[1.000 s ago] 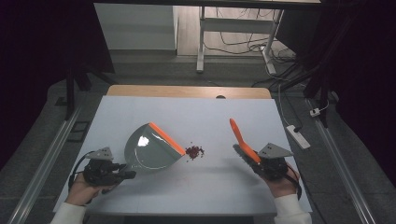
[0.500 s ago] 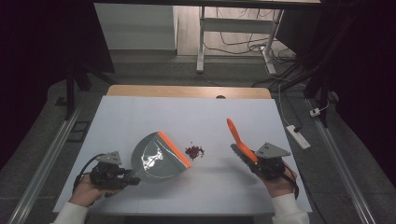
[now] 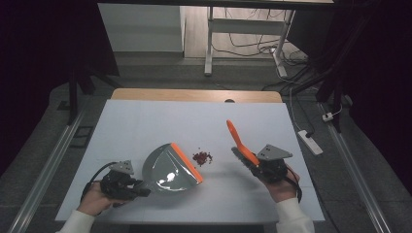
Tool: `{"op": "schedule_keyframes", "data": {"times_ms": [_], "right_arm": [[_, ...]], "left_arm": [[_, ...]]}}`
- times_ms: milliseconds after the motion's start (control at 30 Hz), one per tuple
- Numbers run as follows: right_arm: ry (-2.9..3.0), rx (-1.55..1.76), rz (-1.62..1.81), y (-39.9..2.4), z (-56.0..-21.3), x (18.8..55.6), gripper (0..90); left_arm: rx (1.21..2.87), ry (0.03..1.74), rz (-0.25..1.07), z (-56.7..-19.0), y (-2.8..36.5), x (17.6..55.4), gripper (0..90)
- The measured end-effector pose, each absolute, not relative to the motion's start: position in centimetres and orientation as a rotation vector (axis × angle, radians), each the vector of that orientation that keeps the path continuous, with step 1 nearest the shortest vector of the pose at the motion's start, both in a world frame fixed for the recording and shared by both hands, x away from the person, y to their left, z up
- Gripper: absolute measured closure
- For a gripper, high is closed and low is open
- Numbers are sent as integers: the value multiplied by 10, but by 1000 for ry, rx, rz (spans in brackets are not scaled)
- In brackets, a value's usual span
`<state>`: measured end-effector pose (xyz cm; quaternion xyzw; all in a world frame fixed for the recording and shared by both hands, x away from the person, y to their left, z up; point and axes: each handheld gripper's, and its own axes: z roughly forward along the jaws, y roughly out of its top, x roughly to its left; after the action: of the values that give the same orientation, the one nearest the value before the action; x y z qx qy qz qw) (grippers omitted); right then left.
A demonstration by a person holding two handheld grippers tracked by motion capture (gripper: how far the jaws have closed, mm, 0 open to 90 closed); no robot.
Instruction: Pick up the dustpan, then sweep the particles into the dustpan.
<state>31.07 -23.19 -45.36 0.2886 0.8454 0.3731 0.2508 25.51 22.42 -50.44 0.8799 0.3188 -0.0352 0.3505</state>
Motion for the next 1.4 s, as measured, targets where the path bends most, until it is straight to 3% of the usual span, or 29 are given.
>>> {"op": "schedule_keyframes", "data": {"times_ms": [900,1400], "right_arm": [[2355,708,1062,-159,-436,359,702],[2423,698,1005,-133,-450,383,702]], "left_arm": [[2272,852,-110,-505,225,256,622],[2300,852,-128,-506,220,258,622]]}}
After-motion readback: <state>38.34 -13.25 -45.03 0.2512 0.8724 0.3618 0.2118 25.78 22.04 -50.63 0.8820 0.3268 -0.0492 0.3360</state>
